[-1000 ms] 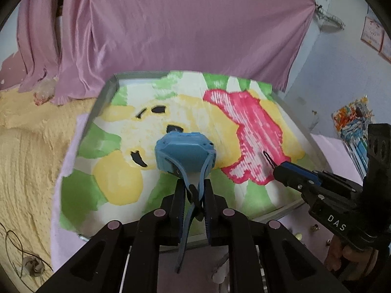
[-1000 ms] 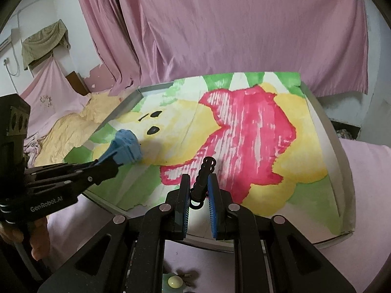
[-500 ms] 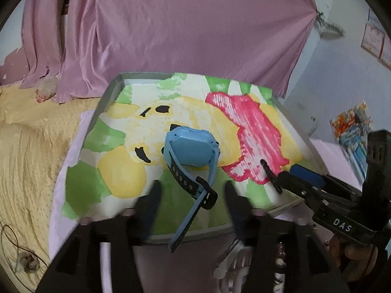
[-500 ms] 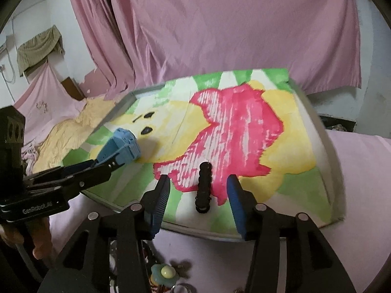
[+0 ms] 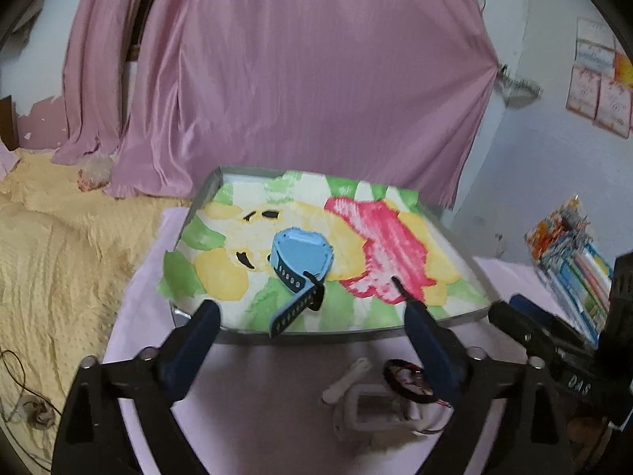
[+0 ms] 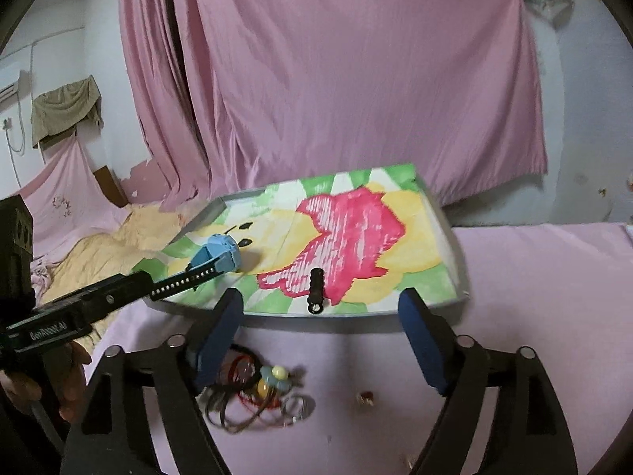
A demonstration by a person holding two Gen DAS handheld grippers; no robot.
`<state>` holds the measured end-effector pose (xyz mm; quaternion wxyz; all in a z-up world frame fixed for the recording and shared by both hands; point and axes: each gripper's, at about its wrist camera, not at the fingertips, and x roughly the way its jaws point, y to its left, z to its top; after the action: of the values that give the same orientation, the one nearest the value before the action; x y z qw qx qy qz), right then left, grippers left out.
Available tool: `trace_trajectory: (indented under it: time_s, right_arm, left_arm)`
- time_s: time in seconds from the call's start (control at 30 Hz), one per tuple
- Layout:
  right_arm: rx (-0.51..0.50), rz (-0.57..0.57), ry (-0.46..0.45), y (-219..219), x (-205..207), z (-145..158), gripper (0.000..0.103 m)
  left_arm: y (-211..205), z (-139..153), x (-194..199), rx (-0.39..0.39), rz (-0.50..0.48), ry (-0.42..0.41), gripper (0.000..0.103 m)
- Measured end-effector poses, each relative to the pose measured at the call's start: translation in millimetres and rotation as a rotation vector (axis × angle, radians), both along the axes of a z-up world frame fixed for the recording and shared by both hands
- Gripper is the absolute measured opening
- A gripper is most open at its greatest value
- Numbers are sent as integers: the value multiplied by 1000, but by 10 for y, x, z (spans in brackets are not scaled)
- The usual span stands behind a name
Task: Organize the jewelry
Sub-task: 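Carry the watch and black clip into the grey tray and open both tools, then withdraw both open tools from the tray back over the table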
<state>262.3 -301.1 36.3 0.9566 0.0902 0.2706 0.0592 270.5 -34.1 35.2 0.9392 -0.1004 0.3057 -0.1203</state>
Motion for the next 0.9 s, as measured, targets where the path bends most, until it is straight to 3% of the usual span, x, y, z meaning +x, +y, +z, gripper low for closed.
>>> trace_trajectory:
  time_s: [0.17,0.5,0.9]
  right_arm:
    - [-27,-51,-82,-35,-328,59,92]
    - [-95,-125,-216,-109,-880,82,94]
    - [-150,-123,-191,-187,-1081,-60,94]
  left_arm:
    - [11,32,-296,4,30,-88,102]
    - [-70,11,-802,63,64,-230,102]
    - [-216,-128,-987,113,31,-221,102]
